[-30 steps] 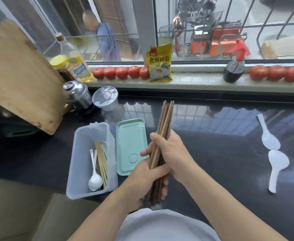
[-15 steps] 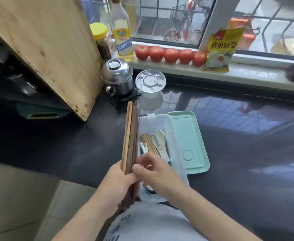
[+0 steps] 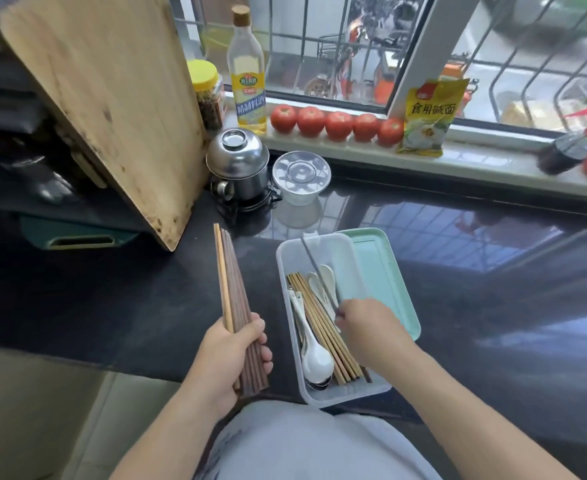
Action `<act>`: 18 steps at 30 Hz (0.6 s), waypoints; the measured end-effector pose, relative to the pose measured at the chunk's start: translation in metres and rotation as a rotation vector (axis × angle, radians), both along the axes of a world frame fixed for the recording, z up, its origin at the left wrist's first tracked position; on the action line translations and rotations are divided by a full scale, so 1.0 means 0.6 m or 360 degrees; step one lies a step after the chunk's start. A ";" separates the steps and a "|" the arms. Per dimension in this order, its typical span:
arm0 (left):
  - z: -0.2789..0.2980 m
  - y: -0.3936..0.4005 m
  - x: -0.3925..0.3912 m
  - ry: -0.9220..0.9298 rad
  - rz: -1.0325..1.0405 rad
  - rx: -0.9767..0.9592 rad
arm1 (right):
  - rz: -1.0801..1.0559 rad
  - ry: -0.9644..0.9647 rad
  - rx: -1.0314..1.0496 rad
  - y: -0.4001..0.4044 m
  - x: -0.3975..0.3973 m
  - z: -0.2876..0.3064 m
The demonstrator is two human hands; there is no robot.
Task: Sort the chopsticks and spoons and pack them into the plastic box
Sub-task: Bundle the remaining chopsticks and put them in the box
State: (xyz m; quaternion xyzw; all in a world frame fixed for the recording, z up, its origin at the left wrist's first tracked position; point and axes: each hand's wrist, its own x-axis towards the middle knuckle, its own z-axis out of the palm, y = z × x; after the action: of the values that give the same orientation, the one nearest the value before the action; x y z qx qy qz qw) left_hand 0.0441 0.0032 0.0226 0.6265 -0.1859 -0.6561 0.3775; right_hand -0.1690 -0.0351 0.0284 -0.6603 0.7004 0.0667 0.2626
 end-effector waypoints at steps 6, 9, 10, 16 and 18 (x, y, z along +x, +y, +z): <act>0.008 0.019 0.004 0.0025 -0.0010 0.0010 | 0.0321 0.0440 0.0220 -0.016 0.050 -0.049; 0.012 0.023 0.008 0.0035 -0.0050 0.0008 | 0.0334 0.0482 0.0255 -0.017 0.048 -0.059; 0.012 0.022 0.009 0.0025 -0.0052 0.0012 | 0.0346 0.0480 0.0252 -0.012 0.049 -0.055; 0.010 0.009 0.014 0.0064 -0.0040 0.0003 | -0.0179 0.0136 0.0095 -0.004 0.026 -0.018; 0.010 0.003 0.011 0.0074 -0.0059 -0.0007 | -0.0438 -0.0087 0.0115 -0.010 0.021 -0.026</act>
State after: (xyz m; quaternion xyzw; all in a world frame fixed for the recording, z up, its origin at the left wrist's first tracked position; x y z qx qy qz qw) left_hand 0.0508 0.0051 0.0284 0.6068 -0.1901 -0.6768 0.3710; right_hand -0.1561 -0.0410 0.0127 -0.5496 0.7741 0.0373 0.3119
